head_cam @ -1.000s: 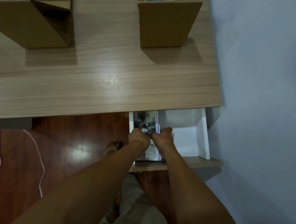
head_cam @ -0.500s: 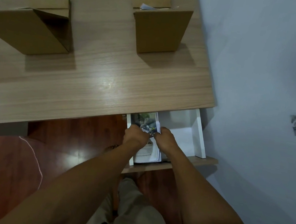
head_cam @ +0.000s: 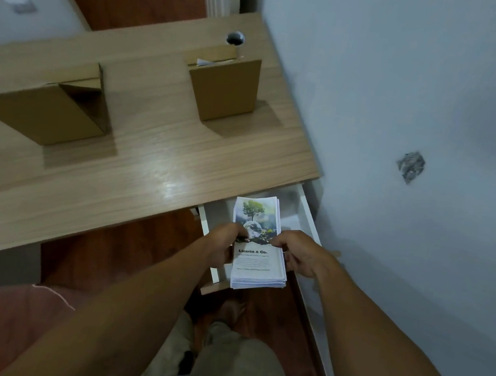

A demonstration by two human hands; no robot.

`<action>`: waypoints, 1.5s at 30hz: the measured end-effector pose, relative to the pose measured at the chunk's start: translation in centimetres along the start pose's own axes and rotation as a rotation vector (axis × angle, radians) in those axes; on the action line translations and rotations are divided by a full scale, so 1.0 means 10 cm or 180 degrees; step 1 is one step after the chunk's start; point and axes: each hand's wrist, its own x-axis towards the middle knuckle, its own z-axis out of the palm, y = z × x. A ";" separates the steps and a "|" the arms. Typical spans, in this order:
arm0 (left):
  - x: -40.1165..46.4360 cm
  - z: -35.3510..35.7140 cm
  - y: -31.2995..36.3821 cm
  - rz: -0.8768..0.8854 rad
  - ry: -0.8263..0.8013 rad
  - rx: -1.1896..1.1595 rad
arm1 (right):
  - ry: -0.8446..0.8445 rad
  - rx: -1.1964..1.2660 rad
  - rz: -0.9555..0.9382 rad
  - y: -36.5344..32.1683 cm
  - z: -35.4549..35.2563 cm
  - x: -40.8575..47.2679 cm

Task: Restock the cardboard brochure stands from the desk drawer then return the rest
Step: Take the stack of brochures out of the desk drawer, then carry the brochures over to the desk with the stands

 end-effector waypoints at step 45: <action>-2.05 -4.69 0.28 0.1858 0.0594 -0.0841 | -0.1222 -0.1357 -0.1216 -1.81 4.82 -0.41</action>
